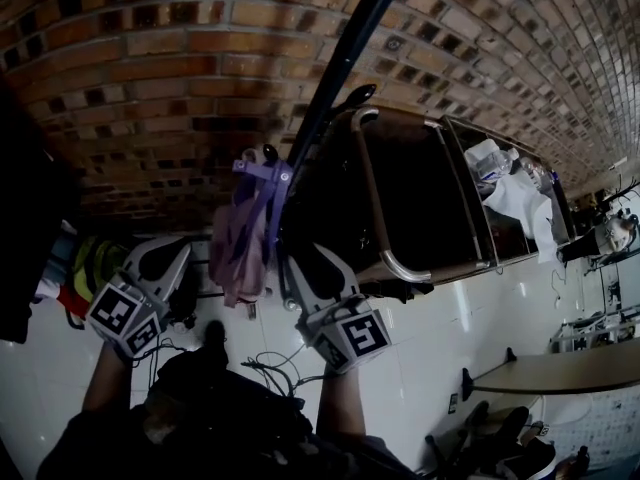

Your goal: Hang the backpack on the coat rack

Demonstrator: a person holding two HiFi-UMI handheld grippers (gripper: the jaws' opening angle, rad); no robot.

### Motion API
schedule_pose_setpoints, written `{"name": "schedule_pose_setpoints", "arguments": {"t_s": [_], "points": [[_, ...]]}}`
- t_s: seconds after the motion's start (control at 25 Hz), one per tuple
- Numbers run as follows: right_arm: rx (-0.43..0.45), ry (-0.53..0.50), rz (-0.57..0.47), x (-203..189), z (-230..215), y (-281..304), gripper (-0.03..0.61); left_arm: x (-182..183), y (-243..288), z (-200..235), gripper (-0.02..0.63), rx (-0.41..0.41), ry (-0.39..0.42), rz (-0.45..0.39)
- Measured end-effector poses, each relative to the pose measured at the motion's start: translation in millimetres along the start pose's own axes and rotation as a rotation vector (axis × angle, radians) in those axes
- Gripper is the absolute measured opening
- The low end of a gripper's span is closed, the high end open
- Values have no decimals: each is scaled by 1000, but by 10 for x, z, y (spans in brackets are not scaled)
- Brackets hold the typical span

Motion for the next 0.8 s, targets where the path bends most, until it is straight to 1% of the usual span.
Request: {"name": "schedule_pose_setpoints", "arguments": {"t_s": [0.12,0.2,0.28,0.4,0.48,0.56,0.8], "points": [[15,7,-19,-111,160,-389,140,-81,-196,-350,34,24,-22,-24],[31,15,-29,-193,284,-661,135,-143,-357,-614,34,36,-11,-29],[46,24,-46,-262,423,-924,77,-197,-538,-882,34,50,0,-41],[62,25,-64,-401,666,-1291,46,-292,-842,-1297,34,57,0,-74],[68,23,-70,-462,826,-1522,33,-344,-1041,-1562,34,57,9,-80],[70,24,-74,-482,975,-1780,4,-381,-1223,-1826,34,56,10,-80],[56,23,-107,-532,1320,-2545,-2,-533,-1667,-2521,34,55,-2,-74]]}}
Point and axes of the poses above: the fingertips, and each gripper's own axes: y forward along the fingers, z to its left, x out of its top, the point moved 4 cm from there along -y, backward along the fingers, and after that the axes turned 8 degrees about z, right-handed, at the moved point
